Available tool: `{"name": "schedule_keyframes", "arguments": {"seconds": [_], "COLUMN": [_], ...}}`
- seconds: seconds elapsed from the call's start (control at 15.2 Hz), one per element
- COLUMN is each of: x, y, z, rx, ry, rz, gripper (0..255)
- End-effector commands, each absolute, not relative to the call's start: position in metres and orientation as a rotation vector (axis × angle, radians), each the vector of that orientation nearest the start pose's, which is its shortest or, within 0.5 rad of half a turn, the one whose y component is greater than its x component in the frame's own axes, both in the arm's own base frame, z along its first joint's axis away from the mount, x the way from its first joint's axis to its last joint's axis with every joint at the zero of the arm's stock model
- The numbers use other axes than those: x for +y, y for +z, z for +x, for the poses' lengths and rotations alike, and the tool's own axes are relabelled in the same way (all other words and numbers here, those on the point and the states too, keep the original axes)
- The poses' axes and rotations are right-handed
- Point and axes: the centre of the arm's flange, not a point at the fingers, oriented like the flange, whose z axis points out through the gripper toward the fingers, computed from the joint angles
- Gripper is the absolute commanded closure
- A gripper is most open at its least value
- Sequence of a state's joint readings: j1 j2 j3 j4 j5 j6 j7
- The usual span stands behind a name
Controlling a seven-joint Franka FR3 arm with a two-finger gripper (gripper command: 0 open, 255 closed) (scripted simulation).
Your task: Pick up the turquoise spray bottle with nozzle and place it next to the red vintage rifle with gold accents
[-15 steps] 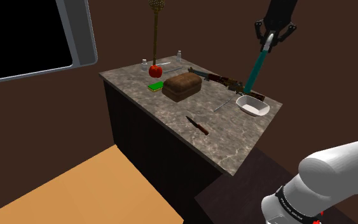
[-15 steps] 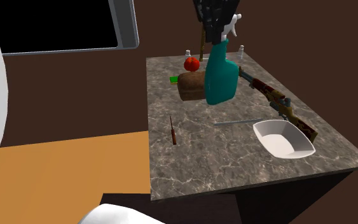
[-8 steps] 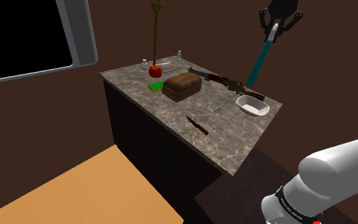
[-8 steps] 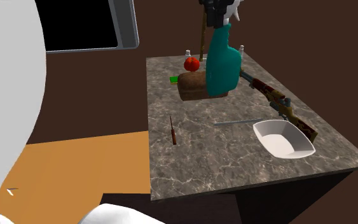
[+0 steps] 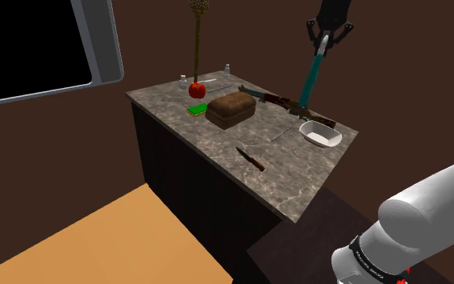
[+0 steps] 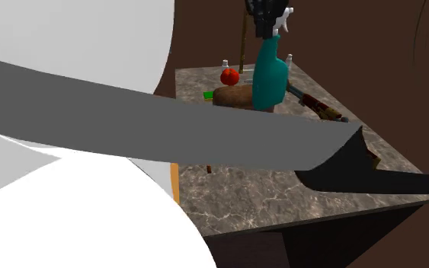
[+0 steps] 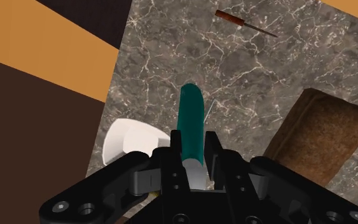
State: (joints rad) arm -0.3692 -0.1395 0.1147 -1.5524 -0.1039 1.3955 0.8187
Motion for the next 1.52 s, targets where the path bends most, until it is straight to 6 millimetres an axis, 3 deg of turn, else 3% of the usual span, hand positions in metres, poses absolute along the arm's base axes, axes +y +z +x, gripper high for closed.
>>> {"name": "schedule_keyframes", "arguments": {"seconds": [0.0,0.86,1.45], "x": [-0.138,-0.195,-0.195], "y": [0.678,0.607,0.559], "z": [0.495,0.643,0.643], "rx": [1.692,1.692,1.692], "ry": [-0.027,-0.027,-0.027], "rz": [-2.786,-2.786,-2.786], "gripper": [255,255,255]}}
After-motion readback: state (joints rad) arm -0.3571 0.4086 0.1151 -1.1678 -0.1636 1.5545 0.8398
